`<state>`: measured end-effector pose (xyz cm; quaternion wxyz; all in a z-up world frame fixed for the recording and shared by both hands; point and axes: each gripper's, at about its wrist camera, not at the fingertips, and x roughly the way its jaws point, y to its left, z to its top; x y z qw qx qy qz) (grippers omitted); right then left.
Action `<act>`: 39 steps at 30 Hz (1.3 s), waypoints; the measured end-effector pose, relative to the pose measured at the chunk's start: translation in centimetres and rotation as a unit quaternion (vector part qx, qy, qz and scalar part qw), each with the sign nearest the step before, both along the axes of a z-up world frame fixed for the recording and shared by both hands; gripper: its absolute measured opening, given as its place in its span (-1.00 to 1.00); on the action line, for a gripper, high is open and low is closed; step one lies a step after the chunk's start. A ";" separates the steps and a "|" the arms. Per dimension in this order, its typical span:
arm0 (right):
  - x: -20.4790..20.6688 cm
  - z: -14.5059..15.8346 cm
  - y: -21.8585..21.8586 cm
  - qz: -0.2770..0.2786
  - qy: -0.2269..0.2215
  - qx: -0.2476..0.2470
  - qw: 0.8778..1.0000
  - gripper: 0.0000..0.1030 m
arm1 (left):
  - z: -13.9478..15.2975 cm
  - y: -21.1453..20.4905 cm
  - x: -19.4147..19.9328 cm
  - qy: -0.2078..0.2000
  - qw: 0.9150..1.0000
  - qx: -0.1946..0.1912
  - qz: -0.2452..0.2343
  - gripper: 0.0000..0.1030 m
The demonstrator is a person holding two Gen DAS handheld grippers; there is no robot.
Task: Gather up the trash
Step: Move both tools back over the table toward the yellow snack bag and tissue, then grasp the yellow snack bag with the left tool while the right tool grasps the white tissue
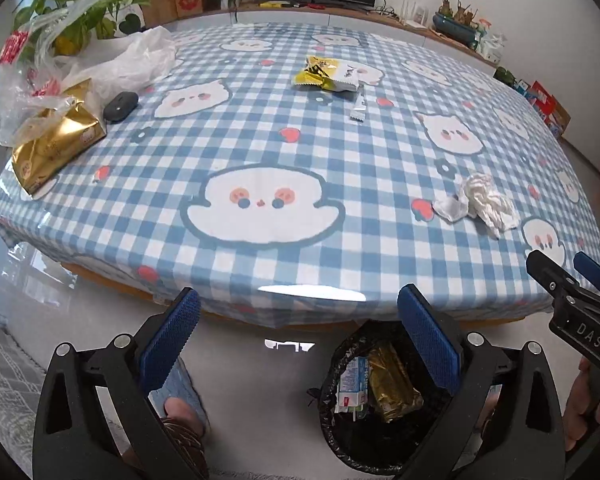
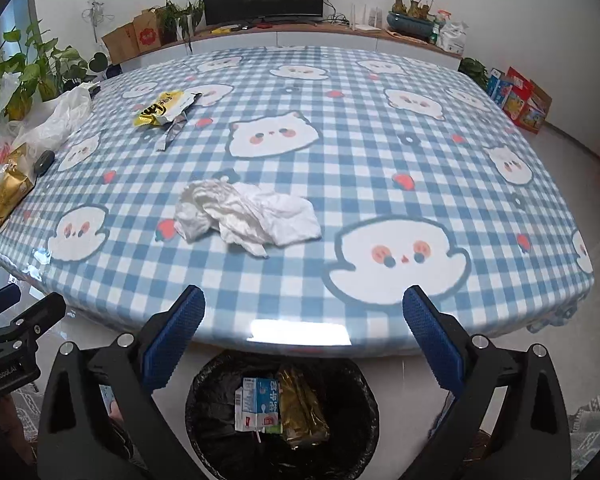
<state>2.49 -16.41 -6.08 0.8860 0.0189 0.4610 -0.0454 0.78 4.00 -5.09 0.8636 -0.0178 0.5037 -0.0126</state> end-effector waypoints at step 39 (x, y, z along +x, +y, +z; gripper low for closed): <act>7.6 -3.8 3.2 0.033 -0.009 0.008 0.999 0.09 | -3.4 -3.5 28.4 0.020 0.999 0.050 -0.004 0.63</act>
